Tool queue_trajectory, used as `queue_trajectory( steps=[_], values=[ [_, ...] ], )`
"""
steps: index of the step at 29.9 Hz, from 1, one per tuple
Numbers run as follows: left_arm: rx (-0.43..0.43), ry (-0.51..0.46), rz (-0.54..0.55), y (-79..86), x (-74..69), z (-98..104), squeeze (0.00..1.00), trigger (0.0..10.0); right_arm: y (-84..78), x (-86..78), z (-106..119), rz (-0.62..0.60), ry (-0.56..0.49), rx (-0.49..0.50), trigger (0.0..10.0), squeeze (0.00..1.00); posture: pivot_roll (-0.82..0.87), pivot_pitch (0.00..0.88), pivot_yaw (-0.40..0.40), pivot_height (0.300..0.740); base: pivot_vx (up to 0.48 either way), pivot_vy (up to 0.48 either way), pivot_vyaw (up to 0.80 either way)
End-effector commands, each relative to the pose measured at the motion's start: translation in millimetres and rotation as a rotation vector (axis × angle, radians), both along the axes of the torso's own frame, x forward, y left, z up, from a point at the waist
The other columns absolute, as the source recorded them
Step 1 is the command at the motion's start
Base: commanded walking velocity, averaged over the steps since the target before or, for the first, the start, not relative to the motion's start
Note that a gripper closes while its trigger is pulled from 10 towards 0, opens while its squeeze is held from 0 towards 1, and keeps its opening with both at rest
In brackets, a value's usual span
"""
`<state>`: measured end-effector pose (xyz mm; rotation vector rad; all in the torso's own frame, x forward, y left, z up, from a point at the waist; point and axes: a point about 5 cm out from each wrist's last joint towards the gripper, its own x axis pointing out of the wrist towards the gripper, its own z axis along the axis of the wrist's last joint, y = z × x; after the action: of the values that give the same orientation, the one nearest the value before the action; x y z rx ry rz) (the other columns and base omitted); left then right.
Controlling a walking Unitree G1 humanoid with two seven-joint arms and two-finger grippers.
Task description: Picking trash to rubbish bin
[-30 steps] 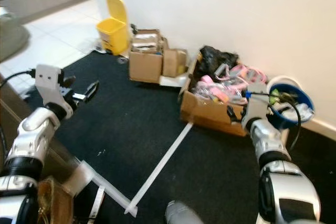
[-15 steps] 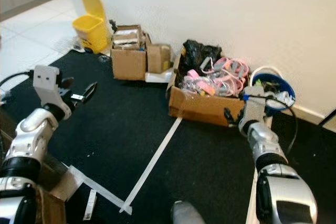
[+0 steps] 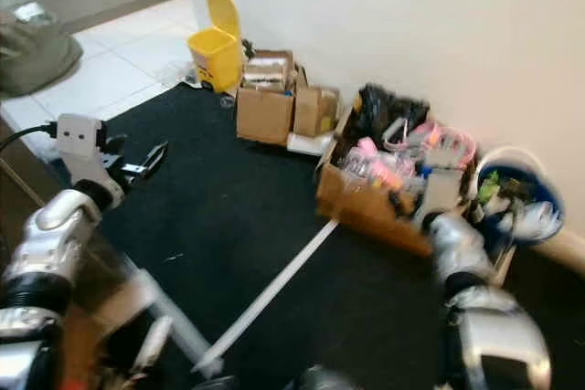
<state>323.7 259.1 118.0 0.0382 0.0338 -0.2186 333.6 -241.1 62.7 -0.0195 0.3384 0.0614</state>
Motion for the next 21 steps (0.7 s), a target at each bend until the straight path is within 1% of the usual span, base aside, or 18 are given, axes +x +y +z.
queue_trajectory(
  steps=[1,8,12,18,20,21],
  values=[
    [-0.008,0.013,-0.009,-4.3,0.5,-3.5,0.00,10.0,-4.3,-1.5,-0.1,-0.008,0.002,-0.007,10.0,0.00,-0.09,0.000,-0.021,0.740,0.000,-0.461,0.00],
    [-0.009,0.013,-0.010,-4.6,0.8,-3.3,0.00,10.0,-4.2,-1.5,-0.4,-0.006,0.003,-0.008,10.0,0.00,-0.09,0.000,-0.021,0.740,0.000,-0.462,0.00],
    [-0.008,0.030,0.004,-3.0,0.1,-7.5,0.00,10.0,-4.2,-2.2,-1.4,-0.007,0.007,-0.008,10.0,0.00,-0.09,0.000,-0.021,0.740,0.000,-0.423,0.00],
    [-0.015,0.062,0.037,1.5,-2.2,-16.1,0.00,10.0,-4.3,-3.6,-3.9,-0.011,0.019,-0.007,10.0,0.00,-0.09,0.000,-0.020,0.740,0.000,0.000,0.00],
    [-0.011,0.076,0.046,2.8,-3.5,-19.7,0.00,10.0,-4.0,-3.9,-4.4,-0.009,0.022,-0.010,10.0,0.00,-0.09,0.000,-0.020,0.740,0.000,0.000,-0.54],
    [-0.011,0.095,0.058,4.7,-5.5,-24.7,0.00,10.0,-3.9,-4.2,-5.0,-0.008,0.025,-0.012,10.0,0.00,-0.09,0.000,-0.019,0.740,0.000,0.000,-0.80]
  ],
)
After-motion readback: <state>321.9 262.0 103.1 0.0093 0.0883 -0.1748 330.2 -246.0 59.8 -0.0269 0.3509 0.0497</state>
